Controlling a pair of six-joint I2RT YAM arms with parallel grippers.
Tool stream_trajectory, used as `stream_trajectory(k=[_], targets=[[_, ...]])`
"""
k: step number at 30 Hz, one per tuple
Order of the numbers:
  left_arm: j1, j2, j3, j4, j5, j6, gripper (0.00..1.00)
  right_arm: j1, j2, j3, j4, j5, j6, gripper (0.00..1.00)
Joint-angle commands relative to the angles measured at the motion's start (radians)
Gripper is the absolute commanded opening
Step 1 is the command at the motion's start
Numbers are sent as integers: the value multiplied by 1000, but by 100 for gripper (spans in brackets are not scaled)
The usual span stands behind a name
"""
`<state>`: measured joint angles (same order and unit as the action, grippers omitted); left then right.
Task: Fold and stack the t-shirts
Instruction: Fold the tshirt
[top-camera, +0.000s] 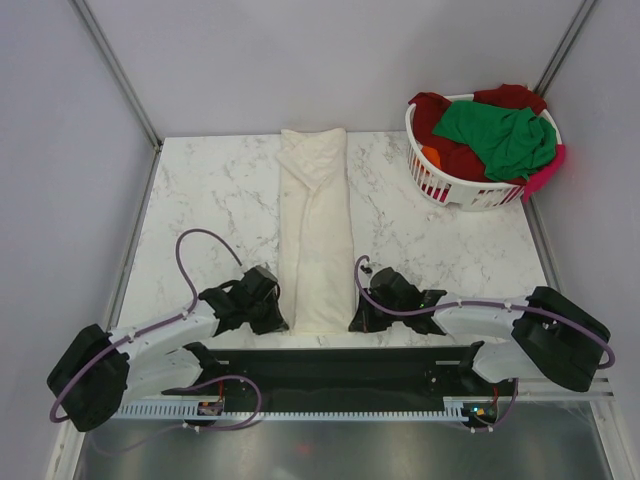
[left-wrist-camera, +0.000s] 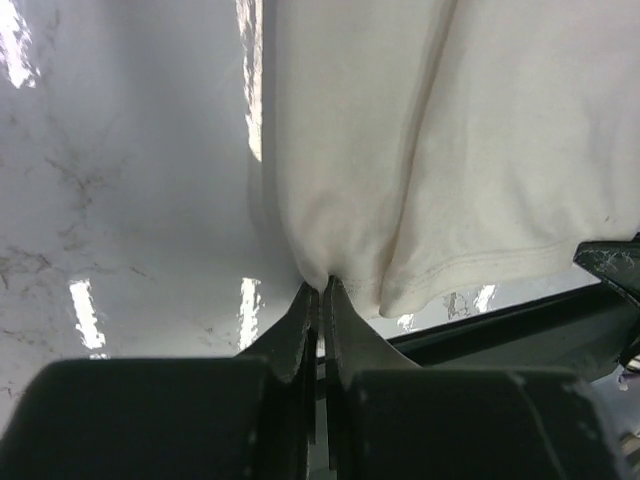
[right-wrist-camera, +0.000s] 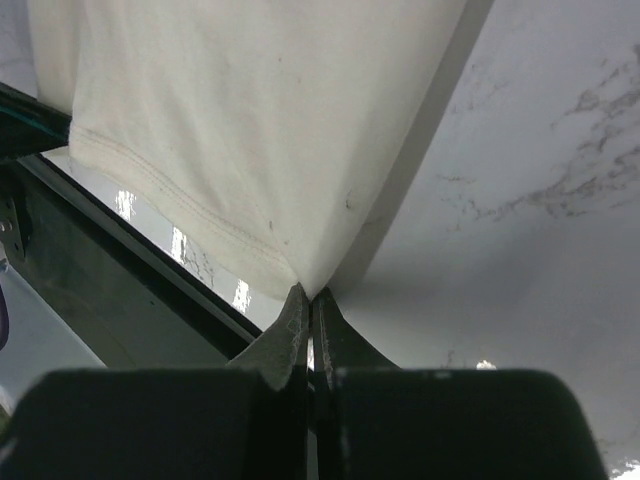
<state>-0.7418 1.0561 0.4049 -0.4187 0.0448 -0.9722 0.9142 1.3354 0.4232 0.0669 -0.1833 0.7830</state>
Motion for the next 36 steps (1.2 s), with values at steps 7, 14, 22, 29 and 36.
stream_trajectory(k=[7, 14, 22, 29, 36], targets=[[-175, -240, 74, -290, -19, -148, 2, 15, -258, -77, -337, 41, 87, 0], [-186, -291, 178, -403, -36, -142, 2, 18, -358, 67, -496, 70, 65, 0], [-185, -147, 432, -483, -167, -62, 2, 5, -193, 412, -713, 298, -94, 0], [-121, 24, 624, -519, -263, 35, 2, -124, -9, 649, -731, 278, -246, 0], [67, 186, 787, -516, -246, 208, 2, -253, 172, 856, -760, 237, -370, 0]])
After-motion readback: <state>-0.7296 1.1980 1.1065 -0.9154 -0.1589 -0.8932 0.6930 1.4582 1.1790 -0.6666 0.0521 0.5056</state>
